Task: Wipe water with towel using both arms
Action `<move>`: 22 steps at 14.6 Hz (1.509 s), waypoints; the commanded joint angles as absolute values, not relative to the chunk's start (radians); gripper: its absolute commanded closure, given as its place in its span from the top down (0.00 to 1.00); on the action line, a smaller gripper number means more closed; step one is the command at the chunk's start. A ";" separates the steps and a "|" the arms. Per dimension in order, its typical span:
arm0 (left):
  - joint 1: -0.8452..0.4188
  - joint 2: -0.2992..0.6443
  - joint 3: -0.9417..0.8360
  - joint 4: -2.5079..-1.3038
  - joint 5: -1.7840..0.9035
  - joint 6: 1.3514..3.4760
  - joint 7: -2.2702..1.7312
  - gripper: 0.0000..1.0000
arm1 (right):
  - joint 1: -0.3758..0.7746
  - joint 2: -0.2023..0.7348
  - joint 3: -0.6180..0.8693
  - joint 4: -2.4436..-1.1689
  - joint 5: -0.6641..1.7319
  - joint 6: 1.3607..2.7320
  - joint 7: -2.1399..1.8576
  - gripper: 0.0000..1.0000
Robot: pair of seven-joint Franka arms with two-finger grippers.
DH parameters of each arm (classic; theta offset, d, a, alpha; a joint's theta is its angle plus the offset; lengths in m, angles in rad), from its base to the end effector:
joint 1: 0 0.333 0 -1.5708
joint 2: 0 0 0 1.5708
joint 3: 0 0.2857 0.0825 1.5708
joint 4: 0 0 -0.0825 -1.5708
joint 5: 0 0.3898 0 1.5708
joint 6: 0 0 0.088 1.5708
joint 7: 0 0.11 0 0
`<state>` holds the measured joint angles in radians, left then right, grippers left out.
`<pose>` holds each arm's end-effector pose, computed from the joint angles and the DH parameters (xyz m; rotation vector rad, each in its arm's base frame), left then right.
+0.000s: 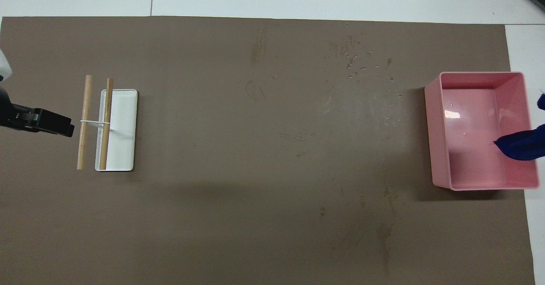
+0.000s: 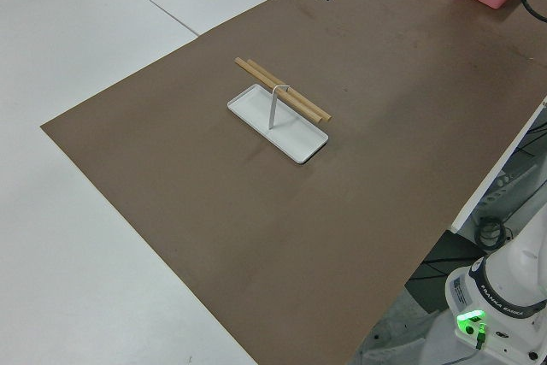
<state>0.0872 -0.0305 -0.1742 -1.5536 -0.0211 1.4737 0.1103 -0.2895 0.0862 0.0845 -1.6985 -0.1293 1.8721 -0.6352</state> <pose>0.5394 -0.0510 0.6076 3.1089 -0.3097 -0.0776 0.5876 -0.1340 0.5073 2.9181 0.6872 0.0481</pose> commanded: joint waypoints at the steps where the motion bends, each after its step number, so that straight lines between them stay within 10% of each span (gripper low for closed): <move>1: 0.092 -0.055 -0.176 -1.577 -0.009 1.466 0.104 1.00 | -0.311 0.012 0.089 -1.802 -0.150 1.957 -0.653 0.00; 3: 0.092 -0.055 -0.176 -1.577 -0.011 1.466 0.104 1.00 | -0.330 0.015 0.089 -1.827 -0.150 1.993 -0.672 0.00; 6: 0.092 -0.055 -0.176 -1.577 -0.011 1.466 0.104 1.00 | -0.319 0.023 0.091 -1.809 -0.134 1.988 -0.667 1.00; 22: 0.092 -0.055 -0.176 -1.577 -0.011 1.466 0.104 1.00 | -0.307 -0.066 0.259 -1.543 0.037 1.420 -0.203 1.00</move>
<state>0.0872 -0.0305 -0.1742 -1.5536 -0.0211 1.4737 0.1102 -0.3037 -0.0493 0.2473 -1.5305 0.0127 1.4351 -0.2628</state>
